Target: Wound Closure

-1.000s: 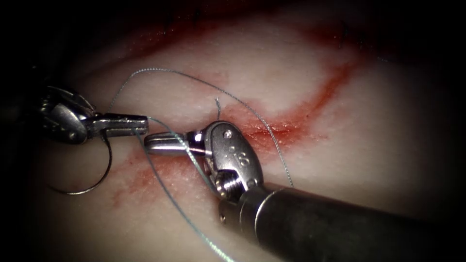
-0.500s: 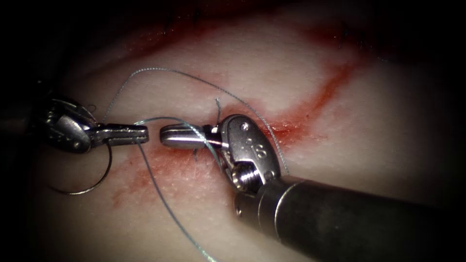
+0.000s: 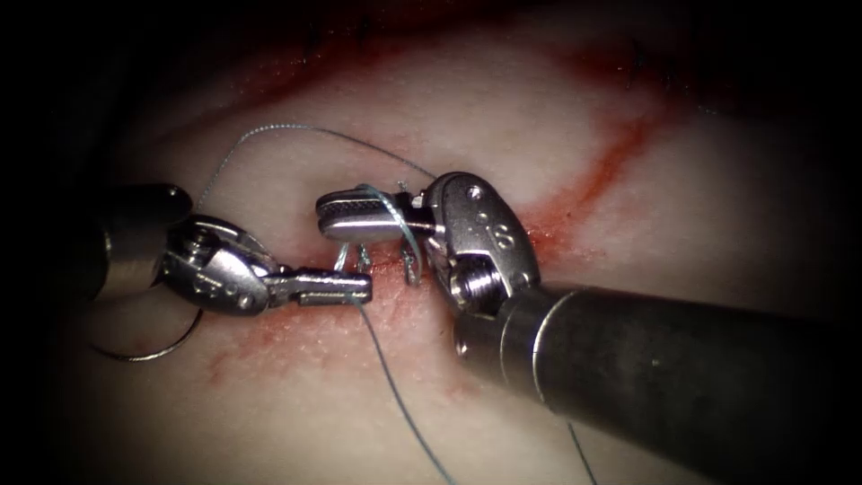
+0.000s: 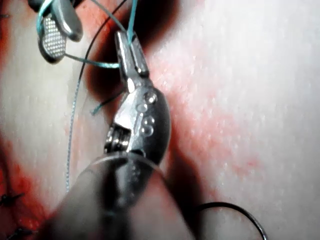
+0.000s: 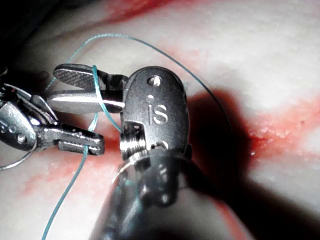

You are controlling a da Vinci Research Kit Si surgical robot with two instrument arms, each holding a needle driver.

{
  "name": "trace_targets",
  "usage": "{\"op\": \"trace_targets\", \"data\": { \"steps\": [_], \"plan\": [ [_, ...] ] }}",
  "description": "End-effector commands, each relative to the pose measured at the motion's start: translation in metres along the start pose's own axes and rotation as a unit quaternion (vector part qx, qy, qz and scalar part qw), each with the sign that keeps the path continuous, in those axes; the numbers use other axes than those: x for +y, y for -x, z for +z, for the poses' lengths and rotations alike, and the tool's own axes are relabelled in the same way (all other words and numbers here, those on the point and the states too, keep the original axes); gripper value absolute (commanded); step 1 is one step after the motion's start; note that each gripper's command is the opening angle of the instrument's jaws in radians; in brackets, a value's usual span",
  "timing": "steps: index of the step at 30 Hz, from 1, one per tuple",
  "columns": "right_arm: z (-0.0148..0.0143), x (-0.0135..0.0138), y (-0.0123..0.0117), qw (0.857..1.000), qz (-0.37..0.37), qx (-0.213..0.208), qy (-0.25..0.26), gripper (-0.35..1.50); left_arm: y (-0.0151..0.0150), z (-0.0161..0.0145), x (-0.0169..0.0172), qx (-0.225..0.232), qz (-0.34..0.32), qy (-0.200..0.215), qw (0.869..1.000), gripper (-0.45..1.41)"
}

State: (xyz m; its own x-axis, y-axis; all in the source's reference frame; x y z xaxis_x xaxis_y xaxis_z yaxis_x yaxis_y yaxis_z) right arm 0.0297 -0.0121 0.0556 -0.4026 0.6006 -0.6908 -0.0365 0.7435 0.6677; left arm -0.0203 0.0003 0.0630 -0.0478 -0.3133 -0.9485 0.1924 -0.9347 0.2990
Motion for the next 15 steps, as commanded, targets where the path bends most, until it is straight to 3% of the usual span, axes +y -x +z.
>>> {"op": "trace_targets", "data": {
  "steps": [1, 5, 7, 10, 15],
  "plan": [
    [0.0003, 0.0005, 0.0011, 1.0, 0.008, -0.004, -0.004, 1.1, 0.0005, 0.0009, 0.0, 0.002, -0.001, 0.0, 1.0, -0.45],
    [0.0, 0.0003, 0.0019, 1.0, 0.004, -0.004, -0.004, 0.83, 0.0002, 0.002, -0.0003, 0.005, -0.001, 0.0, 1.0, -0.45],
    [0.0, 0.0004, 0.002, 1.0, 0.002, -0.007, -0.009, 0.83, 0.0001, 0.0025, 0.0, 0.007, -0.002, 0.001, 1.0, -0.45],
    [-0.0001, 0.0007, 0.0019, 0.998, -0.01, -0.04, -0.055, 0.93, -0.0002, 0.0028, 0.0003, 0.009, -0.001, 0.002, 1.0, -0.45],
    [-0.0016, 0.0013, 0.0018, 0.998, -0.005, -0.067, 0.02, 0.91, -0.0005, 0.0029, 0.0005, 0.009, -0.007, 0.002, 1.0, -0.45]
  ]
}}
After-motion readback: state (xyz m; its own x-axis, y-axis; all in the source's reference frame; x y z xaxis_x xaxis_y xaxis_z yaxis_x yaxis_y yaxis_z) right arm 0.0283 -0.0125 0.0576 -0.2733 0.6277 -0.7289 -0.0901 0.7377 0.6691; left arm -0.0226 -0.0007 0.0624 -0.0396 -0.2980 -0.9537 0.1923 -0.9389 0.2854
